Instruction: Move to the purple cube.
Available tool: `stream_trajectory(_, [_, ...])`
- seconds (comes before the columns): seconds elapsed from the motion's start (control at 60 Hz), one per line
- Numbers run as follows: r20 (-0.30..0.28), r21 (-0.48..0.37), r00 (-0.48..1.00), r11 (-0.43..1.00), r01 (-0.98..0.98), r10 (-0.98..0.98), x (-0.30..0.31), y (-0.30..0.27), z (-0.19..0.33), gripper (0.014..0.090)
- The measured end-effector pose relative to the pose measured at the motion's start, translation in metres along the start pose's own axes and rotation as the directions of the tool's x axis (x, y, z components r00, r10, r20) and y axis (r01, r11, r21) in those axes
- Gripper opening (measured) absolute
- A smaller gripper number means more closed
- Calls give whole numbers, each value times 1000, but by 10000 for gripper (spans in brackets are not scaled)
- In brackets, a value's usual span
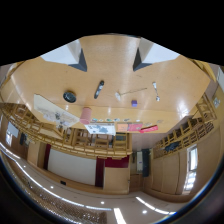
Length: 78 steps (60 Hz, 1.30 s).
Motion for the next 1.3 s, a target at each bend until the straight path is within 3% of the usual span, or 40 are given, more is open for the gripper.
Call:
stream_trajectory(0.233, [6, -42, 1000, 999, -11, 11, -36, 19, 1, 866])
stream_trajectory(0.483, [79, -70, 997, 997, 23, -18, -97, 16, 35, 867])
stream_trajectory(0.767, [87, -65, 996, 997, 27, -21, -139, -22, 144, 866])
stream_trajectory(1.05, [44, -114, 998, 993, -32, 38, -147, -45, 282, 865])
stream_trajectory(1.3, [34, -172, 999, 984, -35, 41, -147, -36, 339, 863])
